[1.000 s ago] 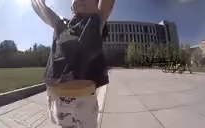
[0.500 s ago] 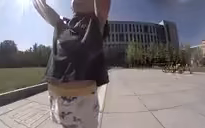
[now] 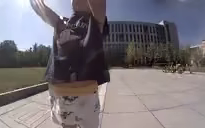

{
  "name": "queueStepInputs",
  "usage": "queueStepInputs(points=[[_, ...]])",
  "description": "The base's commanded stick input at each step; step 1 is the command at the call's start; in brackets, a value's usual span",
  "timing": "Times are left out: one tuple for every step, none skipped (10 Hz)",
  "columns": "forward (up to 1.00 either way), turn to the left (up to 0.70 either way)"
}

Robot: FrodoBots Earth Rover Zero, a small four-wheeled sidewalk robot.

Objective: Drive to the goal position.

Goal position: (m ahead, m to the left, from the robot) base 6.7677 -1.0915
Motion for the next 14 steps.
queueStepInputs(points=[[-0.06, 0.01], [-0.06, 0.01], [-0.06, 0.01], [-0.06, 0.01], [-0.06, 0.01], [-0.06, 0.01], [-0.06, 0.01], [-0.06, 0.01], [-0.06, 0.01], [-0.06, 0.01], [-0.06, 0.01], [-0.06, 0.01], [-0.06, 0.01], [-0.06, 0.01]])
